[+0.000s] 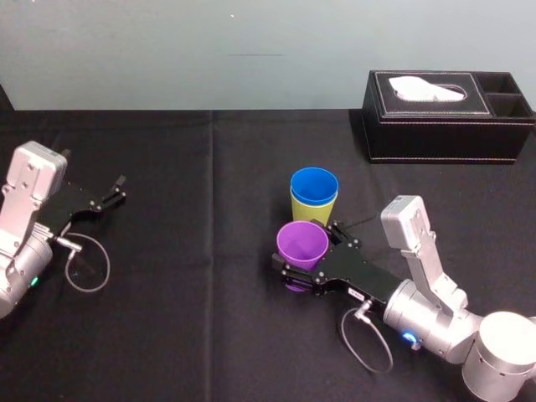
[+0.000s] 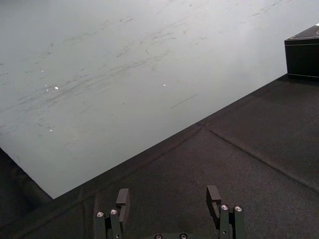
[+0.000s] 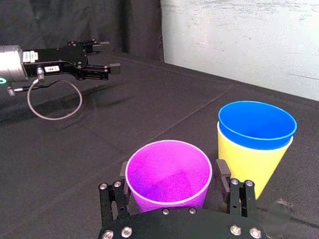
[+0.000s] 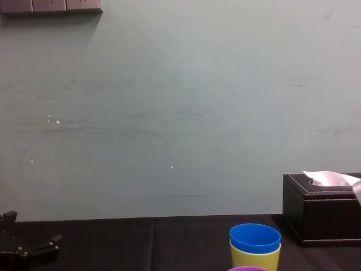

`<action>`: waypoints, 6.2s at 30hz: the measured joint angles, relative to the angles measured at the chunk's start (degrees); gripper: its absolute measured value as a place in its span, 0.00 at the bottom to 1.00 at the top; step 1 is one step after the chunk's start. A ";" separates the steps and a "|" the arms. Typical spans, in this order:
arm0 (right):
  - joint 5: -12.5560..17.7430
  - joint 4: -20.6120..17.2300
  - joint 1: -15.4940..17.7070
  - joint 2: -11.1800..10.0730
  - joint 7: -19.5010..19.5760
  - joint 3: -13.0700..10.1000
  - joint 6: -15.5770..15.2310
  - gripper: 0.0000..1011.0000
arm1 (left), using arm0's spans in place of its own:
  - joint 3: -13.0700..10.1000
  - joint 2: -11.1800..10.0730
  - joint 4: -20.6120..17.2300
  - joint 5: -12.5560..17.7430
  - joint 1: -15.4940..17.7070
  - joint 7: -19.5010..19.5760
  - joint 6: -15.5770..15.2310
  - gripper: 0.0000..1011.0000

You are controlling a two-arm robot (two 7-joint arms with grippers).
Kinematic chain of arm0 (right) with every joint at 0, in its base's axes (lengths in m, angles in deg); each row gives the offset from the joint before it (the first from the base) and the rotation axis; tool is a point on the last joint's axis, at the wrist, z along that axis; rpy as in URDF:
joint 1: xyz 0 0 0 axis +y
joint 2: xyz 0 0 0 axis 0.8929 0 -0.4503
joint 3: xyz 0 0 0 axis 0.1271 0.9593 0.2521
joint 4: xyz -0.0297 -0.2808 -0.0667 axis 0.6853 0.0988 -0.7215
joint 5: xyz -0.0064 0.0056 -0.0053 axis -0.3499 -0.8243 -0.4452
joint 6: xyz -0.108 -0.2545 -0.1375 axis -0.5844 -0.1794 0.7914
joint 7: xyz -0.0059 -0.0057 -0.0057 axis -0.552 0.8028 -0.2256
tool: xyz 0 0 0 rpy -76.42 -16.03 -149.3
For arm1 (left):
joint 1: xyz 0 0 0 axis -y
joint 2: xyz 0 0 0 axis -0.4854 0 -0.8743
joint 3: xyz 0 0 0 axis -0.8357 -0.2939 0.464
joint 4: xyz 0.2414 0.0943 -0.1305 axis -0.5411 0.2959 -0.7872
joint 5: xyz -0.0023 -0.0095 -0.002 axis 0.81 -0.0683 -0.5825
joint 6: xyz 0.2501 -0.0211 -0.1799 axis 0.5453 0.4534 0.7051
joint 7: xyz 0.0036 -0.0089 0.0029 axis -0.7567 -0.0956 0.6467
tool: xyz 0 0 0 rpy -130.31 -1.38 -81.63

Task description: Stack the three plastic cups sequentially using one hand.

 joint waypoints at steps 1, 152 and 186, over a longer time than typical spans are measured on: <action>-0.16 0.08 -0.05 0.11 0.12 0.02 0.07 0.99 | 0.00 0.00 0.00 0.00 0.00 0.00 0.00 1.00; -0.90 8.03 -14.10 2.03 -0.34 -0.07 -1.41 0.99 | 0.00 0.00 0.00 0.00 0.00 0.00 0.00 1.00; -14.77 2.53 -3.40 6.86 25.30 -9.15 -2.50 0.99 | 0.00 0.00 0.00 0.00 0.00 0.00 0.00 1.00</action>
